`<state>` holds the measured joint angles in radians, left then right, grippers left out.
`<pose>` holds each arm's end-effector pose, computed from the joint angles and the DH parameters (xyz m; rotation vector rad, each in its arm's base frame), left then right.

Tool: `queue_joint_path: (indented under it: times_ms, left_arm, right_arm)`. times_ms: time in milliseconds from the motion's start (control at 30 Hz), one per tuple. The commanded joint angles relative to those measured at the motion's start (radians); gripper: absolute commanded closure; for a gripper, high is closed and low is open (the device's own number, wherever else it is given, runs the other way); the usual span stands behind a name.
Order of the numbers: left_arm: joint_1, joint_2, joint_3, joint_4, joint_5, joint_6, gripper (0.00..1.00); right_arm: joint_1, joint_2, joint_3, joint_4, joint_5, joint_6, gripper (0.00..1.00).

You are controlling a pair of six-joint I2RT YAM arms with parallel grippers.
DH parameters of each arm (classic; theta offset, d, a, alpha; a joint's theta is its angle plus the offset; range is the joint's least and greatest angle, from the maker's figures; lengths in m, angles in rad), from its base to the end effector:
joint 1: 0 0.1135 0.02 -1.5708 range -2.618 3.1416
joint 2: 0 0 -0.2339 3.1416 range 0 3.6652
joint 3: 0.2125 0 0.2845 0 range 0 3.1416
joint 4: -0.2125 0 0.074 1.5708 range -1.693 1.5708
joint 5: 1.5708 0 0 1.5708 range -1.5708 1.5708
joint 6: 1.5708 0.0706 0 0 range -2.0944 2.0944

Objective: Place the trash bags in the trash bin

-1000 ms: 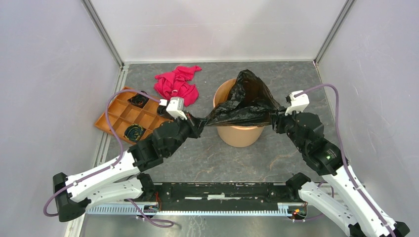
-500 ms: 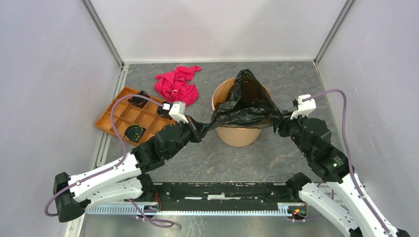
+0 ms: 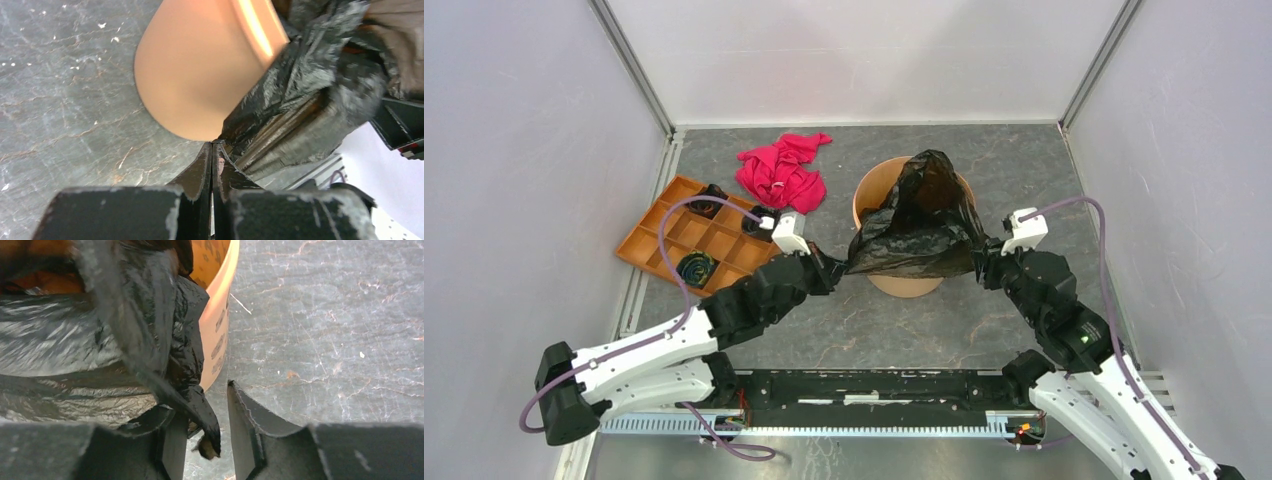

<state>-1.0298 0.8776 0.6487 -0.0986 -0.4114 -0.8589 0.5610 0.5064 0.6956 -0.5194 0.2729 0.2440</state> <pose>0.1717 -0.2309 0.2441 -0.1241 1.9690 -0.8937 0.1893 0.0965 0.2921 -0.1152 1.8952 0.2901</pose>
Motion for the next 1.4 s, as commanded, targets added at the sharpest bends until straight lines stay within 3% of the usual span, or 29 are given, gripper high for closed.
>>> queue_joint_path:
  times_ms: [0,133,200,333,500,600,733,967,1133,1233,1367]
  left_arm:
    - [-0.003,0.065,0.012,-0.026,-0.045,-0.036,0.98]
    - [0.004,0.151,0.070,-0.036,-0.056,-0.012,0.97]
    - [0.009,0.193,0.120,-0.098,-0.072,-0.012,0.91]
    - [0.010,0.202,0.174,-0.241,-0.104,0.008,0.72]
    - [0.010,0.022,0.136,-0.273,-0.057,0.106,0.28]
    - [0.010,-0.091,0.166,-0.323,-0.041,0.199,0.14]
    - [0.010,-0.141,0.287,-0.389,-0.030,0.305,0.06]
    - [0.021,0.079,0.522,-0.296,0.151,0.448,0.01]
    - [0.138,0.282,0.633,-0.253,0.382,0.451,0.00]
    - [0.283,0.352,0.632,-0.201,0.593,0.379,0.00]
    - [0.327,0.377,0.608,-0.155,0.618,0.381,0.00]
  right_arm:
    - [0.000,-0.011,-0.081,0.115,0.040,-0.021,0.57]
    - [0.000,0.018,-0.142,0.227,0.052,-0.037,0.42]
    - [-0.001,0.048,-0.134,0.240,0.054,-0.046,0.34]
    - [0.001,0.062,-0.082,0.155,0.045,-0.075,0.20]
    - [0.000,-0.029,-0.037,0.037,0.005,-0.143,0.02]
    - [0.000,-0.073,0.027,-0.042,-0.021,-0.176,0.02]
    - [0.000,-0.078,0.138,-0.129,-0.023,-0.192,0.02]
    - [0.000,-0.006,0.260,-0.011,0.014,-0.112,0.03]
    - [0.002,0.177,0.383,-0.008,0.077,-0.083,0.25]
    - [0.000,0.242,0.397,0.039,0.060,-0.094,0.25]
    - [0.000,0.287,0.388,0.111,0.026,-0.103,0.20]
